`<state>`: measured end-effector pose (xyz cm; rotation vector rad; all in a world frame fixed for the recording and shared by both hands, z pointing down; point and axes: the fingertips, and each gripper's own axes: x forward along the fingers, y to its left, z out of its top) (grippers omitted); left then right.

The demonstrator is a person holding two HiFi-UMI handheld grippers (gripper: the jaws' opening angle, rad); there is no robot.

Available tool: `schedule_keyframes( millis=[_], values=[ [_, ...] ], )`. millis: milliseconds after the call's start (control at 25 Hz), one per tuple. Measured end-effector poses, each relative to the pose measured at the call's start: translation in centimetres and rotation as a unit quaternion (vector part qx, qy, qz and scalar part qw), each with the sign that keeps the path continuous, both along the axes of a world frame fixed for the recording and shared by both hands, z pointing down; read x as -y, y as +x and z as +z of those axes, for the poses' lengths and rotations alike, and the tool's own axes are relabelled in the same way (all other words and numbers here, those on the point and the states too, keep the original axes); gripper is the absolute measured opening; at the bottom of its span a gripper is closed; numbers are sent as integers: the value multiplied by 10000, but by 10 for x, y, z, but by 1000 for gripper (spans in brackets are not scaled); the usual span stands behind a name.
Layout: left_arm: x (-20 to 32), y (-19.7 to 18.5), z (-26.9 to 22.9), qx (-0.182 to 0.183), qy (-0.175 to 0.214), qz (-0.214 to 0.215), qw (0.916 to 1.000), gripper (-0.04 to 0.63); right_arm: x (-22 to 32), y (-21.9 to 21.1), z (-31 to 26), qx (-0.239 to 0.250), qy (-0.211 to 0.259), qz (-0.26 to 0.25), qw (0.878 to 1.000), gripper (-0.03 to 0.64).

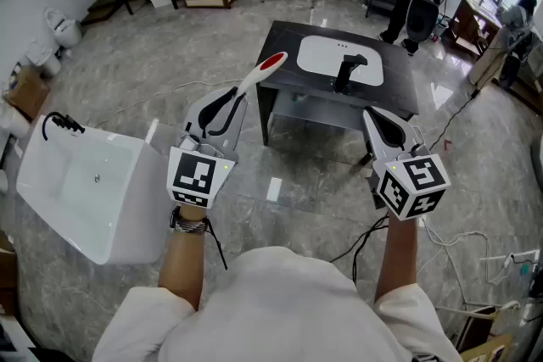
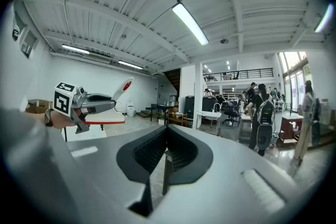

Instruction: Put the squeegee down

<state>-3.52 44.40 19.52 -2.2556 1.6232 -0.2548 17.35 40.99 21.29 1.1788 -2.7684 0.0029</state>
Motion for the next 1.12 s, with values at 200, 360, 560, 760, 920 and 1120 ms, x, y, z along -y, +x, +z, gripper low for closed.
schedule_keyframes(
  millis=[200, 360, 560, 760, 920, 1120],
  values=[
    [2, 5, 0, 18, 0, -20, 10000, 54, 5, 7, -4, 96, 82, 119, 9999, 8],
    [2, 11, -1, 52, 3, -71, 10000, 52, 5, 15, -8, 238, 139, 124, 9995, 8],
    [5, 19, 4, 92, -20, -244, 9997, 49, 10, 28, -5, 244, 60, 44, 9997, 8],
    [2, 24, 13, 129, -25, -490, 9987, 49, 9, 36, 4, 230, -2, -91, 9997, 8],
    [9, 24, 18, 126, -85, -613, 9980, 48, 18, 35, 11, 239, -79, -203, 9995, 8],
    [39, 13, 25, 109, -136, -681, 9975, 48, 46, 27, 17, 250, -117, -238, 9993, 8]
  ],
)
